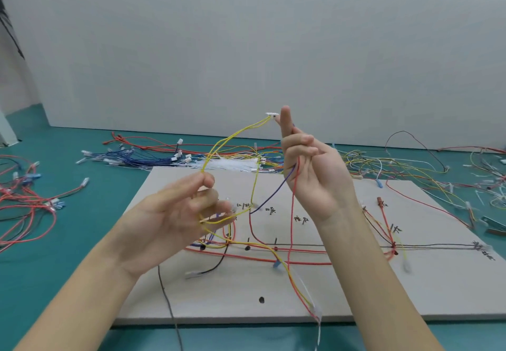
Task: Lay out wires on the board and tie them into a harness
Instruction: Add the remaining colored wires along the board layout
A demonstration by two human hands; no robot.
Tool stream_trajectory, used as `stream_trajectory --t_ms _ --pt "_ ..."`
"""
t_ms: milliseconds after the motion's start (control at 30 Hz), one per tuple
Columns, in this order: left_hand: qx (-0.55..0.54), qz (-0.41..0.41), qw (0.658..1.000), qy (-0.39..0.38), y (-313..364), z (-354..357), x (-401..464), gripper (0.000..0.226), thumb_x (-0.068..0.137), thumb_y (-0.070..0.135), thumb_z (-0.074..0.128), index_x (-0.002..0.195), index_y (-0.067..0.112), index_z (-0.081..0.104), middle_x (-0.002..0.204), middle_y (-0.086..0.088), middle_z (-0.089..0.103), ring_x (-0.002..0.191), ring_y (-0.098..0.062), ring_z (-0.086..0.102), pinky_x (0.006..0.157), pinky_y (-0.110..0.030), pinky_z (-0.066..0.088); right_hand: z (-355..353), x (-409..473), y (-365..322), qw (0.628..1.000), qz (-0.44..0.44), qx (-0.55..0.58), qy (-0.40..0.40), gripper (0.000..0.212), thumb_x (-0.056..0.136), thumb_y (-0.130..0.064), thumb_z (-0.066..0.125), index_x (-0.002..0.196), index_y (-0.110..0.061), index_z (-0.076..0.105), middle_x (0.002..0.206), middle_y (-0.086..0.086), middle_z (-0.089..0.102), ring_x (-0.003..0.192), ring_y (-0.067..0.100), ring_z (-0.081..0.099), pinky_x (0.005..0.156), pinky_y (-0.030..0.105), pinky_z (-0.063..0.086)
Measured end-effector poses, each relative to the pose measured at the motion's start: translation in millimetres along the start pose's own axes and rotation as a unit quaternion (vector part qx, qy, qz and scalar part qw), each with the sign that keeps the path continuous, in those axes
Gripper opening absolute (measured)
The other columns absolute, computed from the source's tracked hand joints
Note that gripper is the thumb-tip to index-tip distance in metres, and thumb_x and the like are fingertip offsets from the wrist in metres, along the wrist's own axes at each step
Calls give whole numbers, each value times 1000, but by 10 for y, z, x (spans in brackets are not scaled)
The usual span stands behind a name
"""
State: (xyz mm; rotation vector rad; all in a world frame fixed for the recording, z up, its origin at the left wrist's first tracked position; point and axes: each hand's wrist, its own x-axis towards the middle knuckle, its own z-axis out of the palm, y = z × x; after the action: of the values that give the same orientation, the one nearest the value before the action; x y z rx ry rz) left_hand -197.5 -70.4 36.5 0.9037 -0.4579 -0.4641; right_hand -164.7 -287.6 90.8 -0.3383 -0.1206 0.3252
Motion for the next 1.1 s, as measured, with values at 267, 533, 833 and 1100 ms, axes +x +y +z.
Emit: stream_trajectory --t_ms 267,533,833,1100 --pt "222 18 972 78 -204 215 116 14 69 31 77 81 27 71 122 -1 68 117 -14 61 91 -32 53 23 -28 65 999 11 43 -20 30 105 -15 34 129 -10 51 102 10 69 45 10 50 37 15 42" --pt "272 63 955 103 -336 274 211 15 85 14 60 89 10 46 103 -8 74 102 -22 69 84 -29 55 101 -101 65 995 48 77 -42 41 106 -16 29 146 -14 38 96 14 69 43 14 47 34 15 38" --pt "279 126 937 166 -386 403 281 20 88 3 56 78 8 40 72 -7 70 58 -27 70 48 -25 53 87 -124 115 999 7 -22 -43 34 101 -21 37 133 -14 47 78 3 68 41 7 44 35 13 36" --pt "255 173 925 223 -389 493 273 28 91 -8 54 75 10 39 62 -3 62 44 -24 63 38 -20 44 -69 -307 355 957 3 -286 -53 35 100 -31 38 123 -17 59 62 -3 60 33 10 44 37 17 34"
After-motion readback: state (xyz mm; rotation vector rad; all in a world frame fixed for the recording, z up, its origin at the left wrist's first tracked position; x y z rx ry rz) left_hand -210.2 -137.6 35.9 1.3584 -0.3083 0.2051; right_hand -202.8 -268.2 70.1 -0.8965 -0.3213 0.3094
